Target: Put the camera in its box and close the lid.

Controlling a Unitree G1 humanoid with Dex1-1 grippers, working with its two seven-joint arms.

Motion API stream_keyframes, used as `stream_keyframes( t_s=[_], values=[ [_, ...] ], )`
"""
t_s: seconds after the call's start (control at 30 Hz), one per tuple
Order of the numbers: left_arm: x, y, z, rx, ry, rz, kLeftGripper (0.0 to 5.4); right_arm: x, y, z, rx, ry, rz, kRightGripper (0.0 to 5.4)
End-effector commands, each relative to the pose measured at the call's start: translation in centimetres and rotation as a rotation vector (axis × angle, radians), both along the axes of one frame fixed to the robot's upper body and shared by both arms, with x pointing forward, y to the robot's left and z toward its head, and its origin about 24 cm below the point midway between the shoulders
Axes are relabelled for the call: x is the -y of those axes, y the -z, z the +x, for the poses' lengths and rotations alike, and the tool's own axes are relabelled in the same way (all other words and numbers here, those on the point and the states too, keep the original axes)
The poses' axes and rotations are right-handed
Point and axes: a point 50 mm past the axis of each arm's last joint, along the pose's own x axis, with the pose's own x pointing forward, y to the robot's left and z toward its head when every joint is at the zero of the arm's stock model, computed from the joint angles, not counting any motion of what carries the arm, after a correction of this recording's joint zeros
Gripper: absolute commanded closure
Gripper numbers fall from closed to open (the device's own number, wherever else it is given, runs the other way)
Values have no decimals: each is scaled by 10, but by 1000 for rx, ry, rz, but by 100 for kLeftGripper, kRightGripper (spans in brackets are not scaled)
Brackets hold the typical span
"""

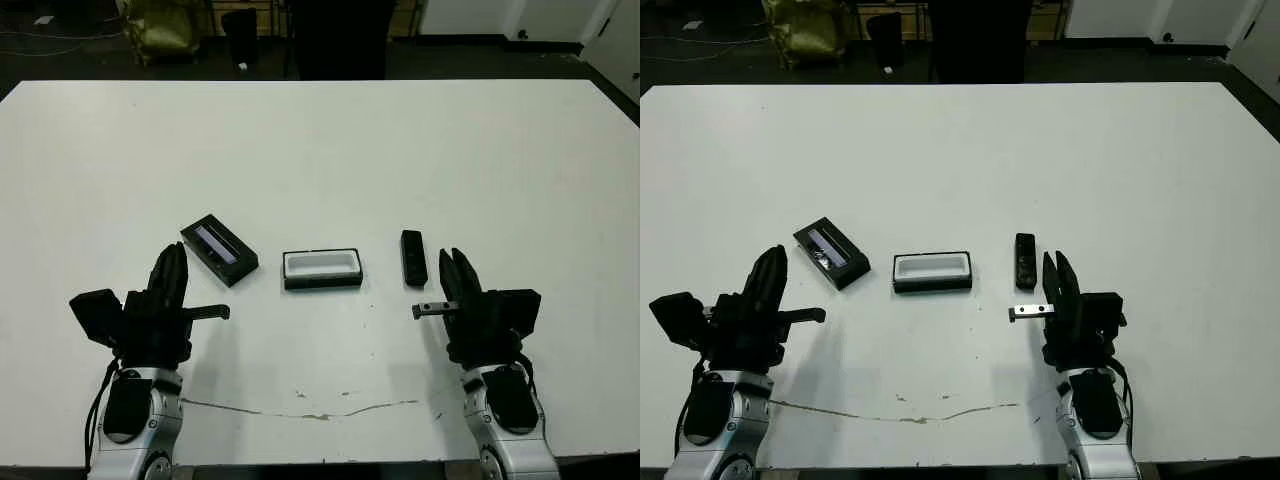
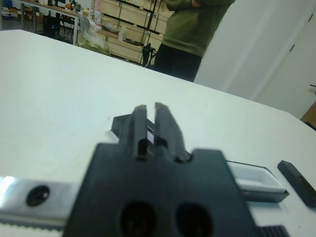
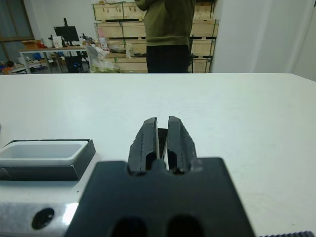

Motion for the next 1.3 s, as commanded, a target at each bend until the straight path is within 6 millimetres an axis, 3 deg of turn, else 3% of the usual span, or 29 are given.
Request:
stream_keyframes(
  t_s=[0.03, 0.47, 0.83, 0.97, 1.3],
  values=[
    [0, 4, -2, -36, -4, -5, 536, 3, 5, 0, -14, -3, -1, 540],
    [2, 5, -5, -37, 4, 9, 536, 0, 0, -1, -7, -5, -3, 540],
    [6, 8, -5, -50, 9, 14, 536, -14, -27, 5, -78, 83, -48, 540],
    [7, 8, -6, -53, 11, 1, 540, -21, -30, 9, -112, 70, -78, 482],
    [8, 9, -6, -61, 13, 1, 540, -35, -29, 22, -184, 110, -141, 257]
  ],
)
